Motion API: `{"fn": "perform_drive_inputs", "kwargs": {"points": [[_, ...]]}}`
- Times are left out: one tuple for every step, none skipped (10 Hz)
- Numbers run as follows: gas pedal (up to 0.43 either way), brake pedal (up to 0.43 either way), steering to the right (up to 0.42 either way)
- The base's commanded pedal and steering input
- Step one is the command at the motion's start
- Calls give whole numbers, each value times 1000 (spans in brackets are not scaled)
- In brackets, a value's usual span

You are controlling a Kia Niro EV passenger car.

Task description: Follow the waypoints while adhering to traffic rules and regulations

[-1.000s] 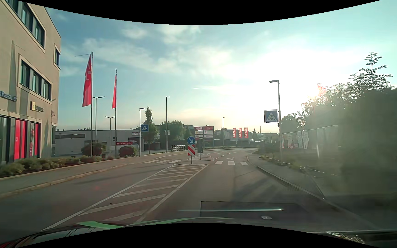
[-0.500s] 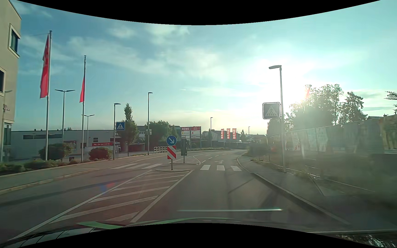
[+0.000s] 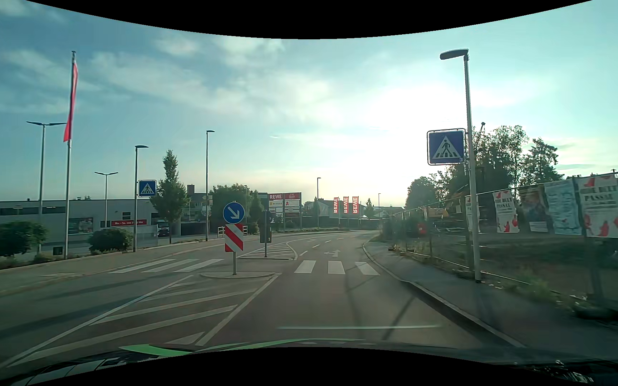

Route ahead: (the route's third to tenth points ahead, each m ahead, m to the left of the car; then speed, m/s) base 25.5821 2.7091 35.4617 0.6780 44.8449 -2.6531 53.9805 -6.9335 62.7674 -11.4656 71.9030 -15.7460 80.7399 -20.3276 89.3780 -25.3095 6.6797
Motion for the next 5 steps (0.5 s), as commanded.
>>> {"fn": "perform_drive_inputs", "kwargs": {"points": [[130,0,21],[118,0,19],[110,0,19],[110,0,19],[87,0,19]]}}
